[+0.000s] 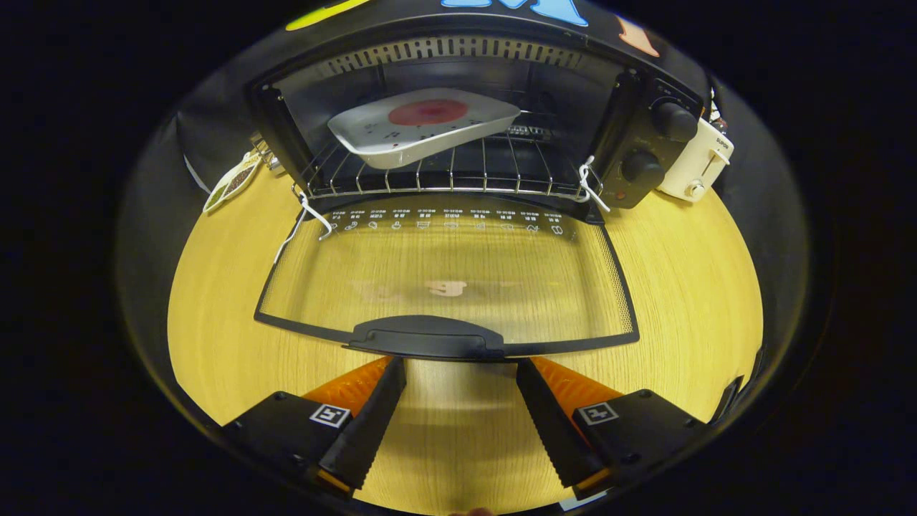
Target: Open the toaster oven, put the food inside, and close the toaster oven door.
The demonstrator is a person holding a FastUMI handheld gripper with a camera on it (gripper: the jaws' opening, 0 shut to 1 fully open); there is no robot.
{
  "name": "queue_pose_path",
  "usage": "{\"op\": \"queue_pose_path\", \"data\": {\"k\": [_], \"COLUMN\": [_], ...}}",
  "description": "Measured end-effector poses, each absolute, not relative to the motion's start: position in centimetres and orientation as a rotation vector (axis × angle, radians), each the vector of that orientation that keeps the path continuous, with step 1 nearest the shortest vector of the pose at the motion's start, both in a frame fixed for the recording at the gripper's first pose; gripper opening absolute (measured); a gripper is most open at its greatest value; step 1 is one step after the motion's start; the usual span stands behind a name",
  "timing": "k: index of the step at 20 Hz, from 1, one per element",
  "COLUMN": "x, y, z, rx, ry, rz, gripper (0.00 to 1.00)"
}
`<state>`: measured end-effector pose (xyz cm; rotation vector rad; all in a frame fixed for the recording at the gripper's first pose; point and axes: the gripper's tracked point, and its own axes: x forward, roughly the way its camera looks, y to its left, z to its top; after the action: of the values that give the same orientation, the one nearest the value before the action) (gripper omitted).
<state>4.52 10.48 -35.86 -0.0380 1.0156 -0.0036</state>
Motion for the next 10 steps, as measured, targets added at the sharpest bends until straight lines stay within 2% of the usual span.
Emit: {"op": "queue_pose_path", "data": {"k": [10], "x": [4.1], "y": [10.6], "z": [-33.2], "rx": [-0.085], "ry": [0.912], "rz": [0.027], "gripper": [0.99]}}
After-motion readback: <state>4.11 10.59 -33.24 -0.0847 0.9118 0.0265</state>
